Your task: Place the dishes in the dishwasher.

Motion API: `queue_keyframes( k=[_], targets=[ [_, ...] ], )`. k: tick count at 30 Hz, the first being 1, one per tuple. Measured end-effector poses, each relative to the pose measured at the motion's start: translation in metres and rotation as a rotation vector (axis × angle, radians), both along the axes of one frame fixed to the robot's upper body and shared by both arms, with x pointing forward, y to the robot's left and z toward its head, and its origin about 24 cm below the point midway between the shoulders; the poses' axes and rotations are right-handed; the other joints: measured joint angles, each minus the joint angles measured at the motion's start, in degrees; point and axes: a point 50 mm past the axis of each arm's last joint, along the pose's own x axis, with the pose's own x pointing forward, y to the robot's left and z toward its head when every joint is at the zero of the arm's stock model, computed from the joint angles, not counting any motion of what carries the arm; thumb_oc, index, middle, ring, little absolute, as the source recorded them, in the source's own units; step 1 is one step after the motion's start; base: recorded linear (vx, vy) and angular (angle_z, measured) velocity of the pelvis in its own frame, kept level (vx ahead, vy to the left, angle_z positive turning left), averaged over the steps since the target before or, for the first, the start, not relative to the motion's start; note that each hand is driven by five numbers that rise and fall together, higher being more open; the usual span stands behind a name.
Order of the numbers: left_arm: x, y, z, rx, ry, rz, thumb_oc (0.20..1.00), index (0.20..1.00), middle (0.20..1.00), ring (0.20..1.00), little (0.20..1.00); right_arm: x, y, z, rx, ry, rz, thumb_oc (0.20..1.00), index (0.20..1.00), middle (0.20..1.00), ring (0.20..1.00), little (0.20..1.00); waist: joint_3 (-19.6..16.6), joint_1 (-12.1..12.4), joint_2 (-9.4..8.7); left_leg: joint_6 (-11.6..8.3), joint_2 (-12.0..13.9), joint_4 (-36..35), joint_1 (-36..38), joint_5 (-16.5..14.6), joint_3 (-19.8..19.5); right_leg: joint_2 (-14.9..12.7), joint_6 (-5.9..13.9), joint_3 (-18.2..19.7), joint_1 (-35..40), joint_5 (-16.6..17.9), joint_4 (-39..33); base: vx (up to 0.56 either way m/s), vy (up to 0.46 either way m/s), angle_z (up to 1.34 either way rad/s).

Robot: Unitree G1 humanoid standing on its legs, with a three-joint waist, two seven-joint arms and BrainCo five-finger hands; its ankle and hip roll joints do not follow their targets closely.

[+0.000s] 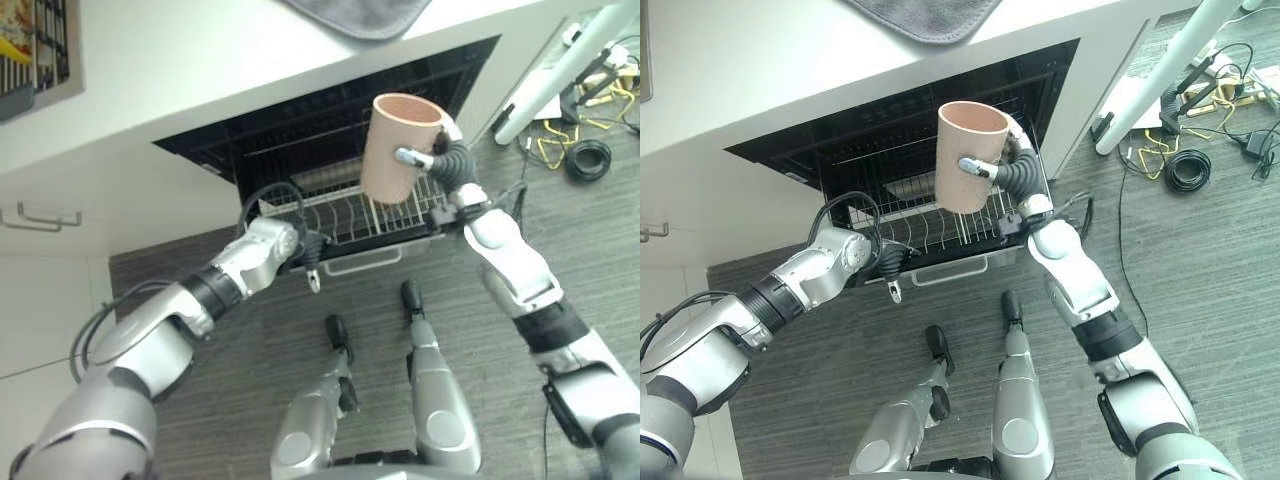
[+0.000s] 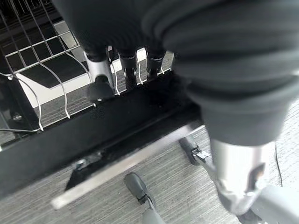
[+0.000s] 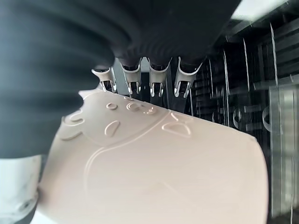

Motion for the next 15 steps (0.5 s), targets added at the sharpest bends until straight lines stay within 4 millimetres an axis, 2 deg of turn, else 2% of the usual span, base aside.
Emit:
queue_keyframes(
  k=[3, 5, 10, 15],
  targets=[
    [-0.001, -0.008, 0.009, -0.006, -0.031, -0.042, 1.000, 1.000, 1.000, 1.000, 1.000, 0.017, -0.019, 0.021, -0.068, -0.005, -0.108, 0.200, 0.200, 0.200, 0.200, 0.200, 0.20, 1.48, -0.18, -0.01, 0.07, 0.01, -0.77, 0.26, -1.00, -0.01, -0.02, -1.01, -0.27, 0.01, 0.00, -0.06, -0.056, 0.13],
    [-0.002, -0.012, 0.013, -0.005, -0.055, -0.074, 1.000, 1.000, 1.000, 1.000, 1.000, 0.020, -0.027, 0.028, -0.091, -0.005, -0.142, 0.200, 0.200, 0.200, 0.200, 0.200, 0.30, 2.42, -0.31, -0.04, 0.19, 0.01, -1.50, 0.37, -1.48, 0.02, -0.05, -1.71, -0.76, -0.01, 0.00, -0.04, -0.055, 0.14],
    [-0.008, -0.019, 0.026, 0.006, -0.110, -0.143, 1.000, 1.000, 1.000, 1.000, 1.000, 0.023, -0.031, 0.028, -0.101, 0.023, -0.164, 0.200, 0.200, 0.200, 0.200, 0.200, 1.11, 3.51, -0.57, -0.04, 0.20, 0.02, -2.47, 0.46, -2.59, -0.04, -0.15, -2.58, -1.28, -0.05, 0.01, -0.03, -0.041, 0.10],
    [-0.013, -0.027, 0.046, 0.033, -0.135, -0.232, 1.000, 1.000, 1.000, 1.000, 1.000, 0.037, -0.036, 0.027, -0.179, 0.083, -0.229, 0.200, 0.200, 0.200, 0.200, 0.200, 1.31, 5.31, -0.90, -0.04, 0.09, 0.02, -3.90, 0.67, -3.17, -0.23, -0.22, -3.50, -2.38, -0.10, 0.01, -0.01, -0.025, 0.08]
  ],
)
